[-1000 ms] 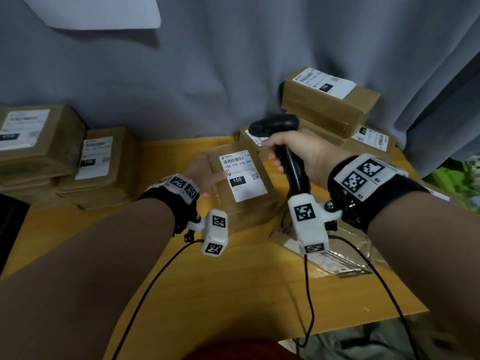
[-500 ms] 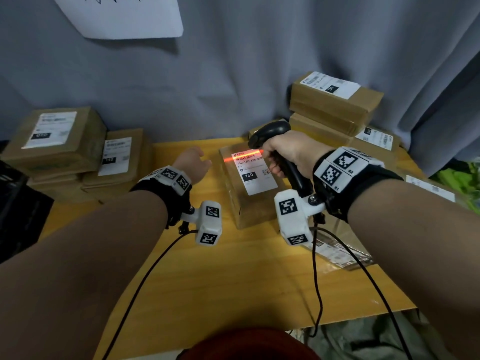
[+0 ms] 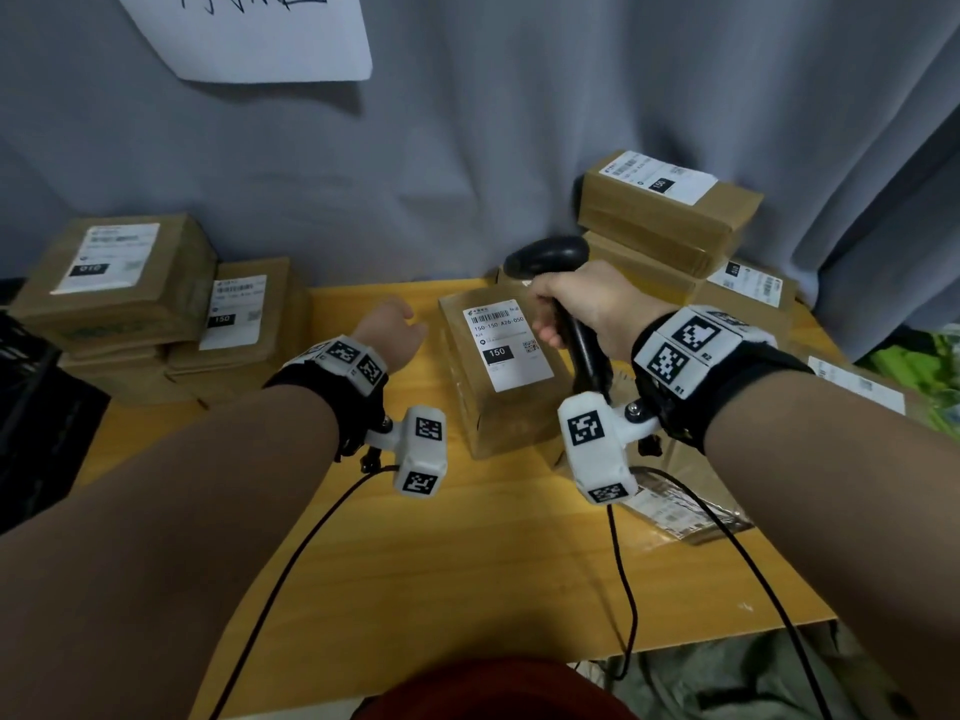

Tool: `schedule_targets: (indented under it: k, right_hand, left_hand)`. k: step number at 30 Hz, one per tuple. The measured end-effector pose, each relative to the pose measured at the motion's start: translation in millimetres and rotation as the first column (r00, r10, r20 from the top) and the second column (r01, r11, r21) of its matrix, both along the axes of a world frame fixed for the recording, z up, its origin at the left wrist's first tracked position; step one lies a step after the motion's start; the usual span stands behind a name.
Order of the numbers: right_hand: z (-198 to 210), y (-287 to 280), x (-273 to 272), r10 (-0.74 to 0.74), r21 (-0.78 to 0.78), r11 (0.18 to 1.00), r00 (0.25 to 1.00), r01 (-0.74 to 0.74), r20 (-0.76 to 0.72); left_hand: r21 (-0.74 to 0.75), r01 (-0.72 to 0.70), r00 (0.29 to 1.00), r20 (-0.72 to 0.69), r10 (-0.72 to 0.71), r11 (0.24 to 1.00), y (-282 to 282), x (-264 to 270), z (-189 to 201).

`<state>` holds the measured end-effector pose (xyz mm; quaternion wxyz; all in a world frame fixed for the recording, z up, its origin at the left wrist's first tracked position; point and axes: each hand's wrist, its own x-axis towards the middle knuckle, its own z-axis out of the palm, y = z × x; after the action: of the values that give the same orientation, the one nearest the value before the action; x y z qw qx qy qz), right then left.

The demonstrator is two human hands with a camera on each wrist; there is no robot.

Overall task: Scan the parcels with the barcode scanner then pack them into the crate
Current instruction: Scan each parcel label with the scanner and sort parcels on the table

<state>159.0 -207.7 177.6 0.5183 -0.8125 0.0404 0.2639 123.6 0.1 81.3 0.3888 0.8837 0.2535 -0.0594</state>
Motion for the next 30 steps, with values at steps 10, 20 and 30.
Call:
schedule_targets:
  k: [10,20,30]
  right_hand:
    - [-52,-17,2,-0.068,-0.018,0.998,0.989,0.066,-0.134]
    - [-80,78,-6,-0.025,0.238,0.967,0.967,0.087,-0.254]
    - [-100,209,-4,0.11,0.276,0.959,0.985,-0.069,-0.136]
  left_hand:
    - [-0.376,-0.008,0.946,-0.303,-0.115,0.927,-65,-23,-1]
    - [-0.602,-0.238,0.959,-0.02,0.284,0.762,18,-53,-18]
    - [0.222,-0.037,0.984,-0.162,0.074,0.974,146,-16,-8]
